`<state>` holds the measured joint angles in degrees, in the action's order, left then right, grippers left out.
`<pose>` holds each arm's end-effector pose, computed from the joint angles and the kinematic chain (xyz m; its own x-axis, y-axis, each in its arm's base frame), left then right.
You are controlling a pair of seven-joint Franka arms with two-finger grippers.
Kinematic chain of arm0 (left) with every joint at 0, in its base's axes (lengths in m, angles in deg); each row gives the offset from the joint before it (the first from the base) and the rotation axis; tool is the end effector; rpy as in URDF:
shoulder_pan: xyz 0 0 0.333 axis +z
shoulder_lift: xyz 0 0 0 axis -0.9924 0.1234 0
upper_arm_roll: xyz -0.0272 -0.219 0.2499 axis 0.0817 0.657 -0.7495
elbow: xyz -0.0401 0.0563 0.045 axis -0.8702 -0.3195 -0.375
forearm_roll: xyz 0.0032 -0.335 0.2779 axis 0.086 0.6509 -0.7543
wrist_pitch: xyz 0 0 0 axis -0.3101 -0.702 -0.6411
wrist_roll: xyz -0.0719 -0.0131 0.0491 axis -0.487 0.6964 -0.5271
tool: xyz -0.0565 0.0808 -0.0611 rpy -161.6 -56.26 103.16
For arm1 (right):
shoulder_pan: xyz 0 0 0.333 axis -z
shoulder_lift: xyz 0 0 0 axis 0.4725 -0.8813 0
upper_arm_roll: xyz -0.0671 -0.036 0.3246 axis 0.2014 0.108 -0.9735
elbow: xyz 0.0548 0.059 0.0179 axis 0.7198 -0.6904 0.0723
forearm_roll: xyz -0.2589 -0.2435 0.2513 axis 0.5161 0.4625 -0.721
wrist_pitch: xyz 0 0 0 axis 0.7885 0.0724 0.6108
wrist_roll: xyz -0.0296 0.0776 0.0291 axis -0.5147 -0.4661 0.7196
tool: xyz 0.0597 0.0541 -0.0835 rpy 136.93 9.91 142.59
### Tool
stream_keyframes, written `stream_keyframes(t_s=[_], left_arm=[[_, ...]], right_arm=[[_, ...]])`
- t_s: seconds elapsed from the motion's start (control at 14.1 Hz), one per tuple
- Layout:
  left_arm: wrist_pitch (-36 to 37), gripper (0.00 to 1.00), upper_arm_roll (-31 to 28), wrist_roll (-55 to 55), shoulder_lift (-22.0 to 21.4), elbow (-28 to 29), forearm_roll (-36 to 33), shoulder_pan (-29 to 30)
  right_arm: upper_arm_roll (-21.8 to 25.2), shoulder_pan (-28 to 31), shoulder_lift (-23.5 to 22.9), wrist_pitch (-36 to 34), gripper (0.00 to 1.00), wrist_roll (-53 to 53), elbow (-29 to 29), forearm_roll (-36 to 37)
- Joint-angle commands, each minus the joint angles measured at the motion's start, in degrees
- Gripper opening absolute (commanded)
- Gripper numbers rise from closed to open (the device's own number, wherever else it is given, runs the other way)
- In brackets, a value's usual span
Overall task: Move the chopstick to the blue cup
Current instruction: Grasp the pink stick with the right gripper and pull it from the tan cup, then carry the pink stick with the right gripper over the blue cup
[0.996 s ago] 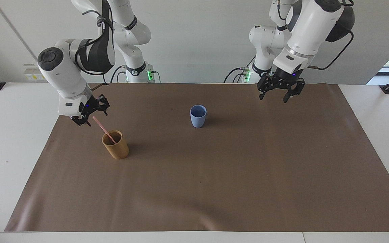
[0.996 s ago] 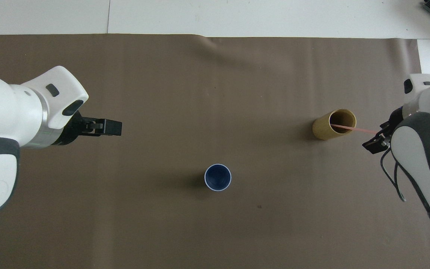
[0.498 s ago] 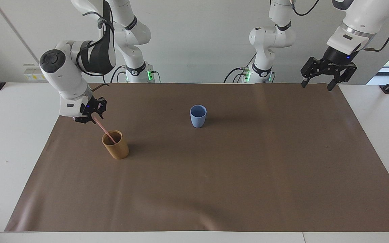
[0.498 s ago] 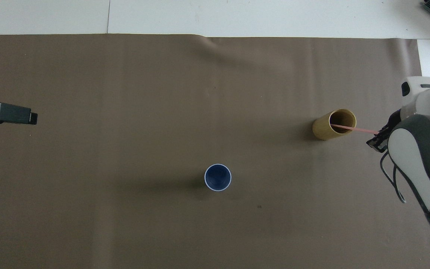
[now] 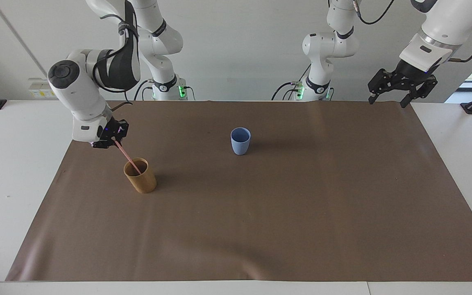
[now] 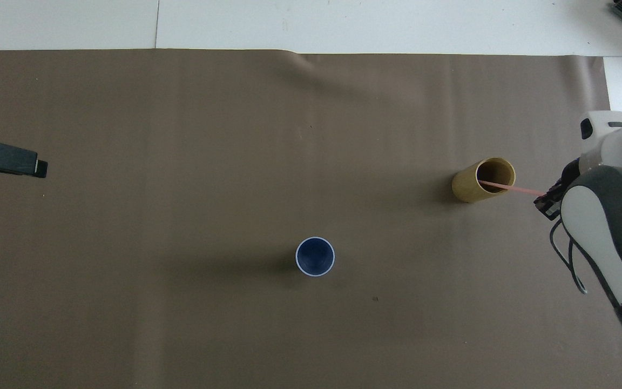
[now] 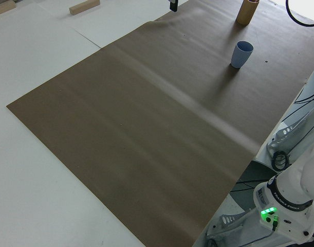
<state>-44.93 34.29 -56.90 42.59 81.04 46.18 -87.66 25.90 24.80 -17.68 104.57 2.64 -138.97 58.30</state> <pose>0.5845 -0.0541 0.6825 0.9872 -0.1574 -0.0260 -0.1556 -0.9859 0.0616 0.6055 -0.0453 0.4472 0.7334 0.6678 -0.1269 0.6667 -0.7431 -0.0573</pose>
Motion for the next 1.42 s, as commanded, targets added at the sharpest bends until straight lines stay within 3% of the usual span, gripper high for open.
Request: stream_keyframes(t_s=[0.0,0.28,0.64,1.14,1.35], left_arm=[[0.17,1.00,0.29,0.77,-4.11,5.36,-1.25,0.00],[-1.41,1.00,0.29,1.82,-5.52,8.09,-1.51,0.00],[-3.79,1.00,0.29,2.61,-5.00,7.22,-2.30,0.09],[-3.44,1.00,0.29,2.53,-4.56,6.60,-3.80,0.35],[-2.91,1.00,0.29,2.09,-4.82,6.69,-3.80,0.09]], right_arm=[[-0.24,0.67,-0.71,-2.40,0.00,0.67,2.33,0.78],[-0.15,0.93,-0.36,-4.96,0.00,0.58,4.45,0.61],[0.20,0.84,1.40,-9.96,0.00,0.58,6.99,0.61],[0.55,0.93,5.09,-26.74,0.00,0.67,17.97,3.33],[-0.15,0.23,7.28,-29.83,0.00,0.49,19.74,5.60]])
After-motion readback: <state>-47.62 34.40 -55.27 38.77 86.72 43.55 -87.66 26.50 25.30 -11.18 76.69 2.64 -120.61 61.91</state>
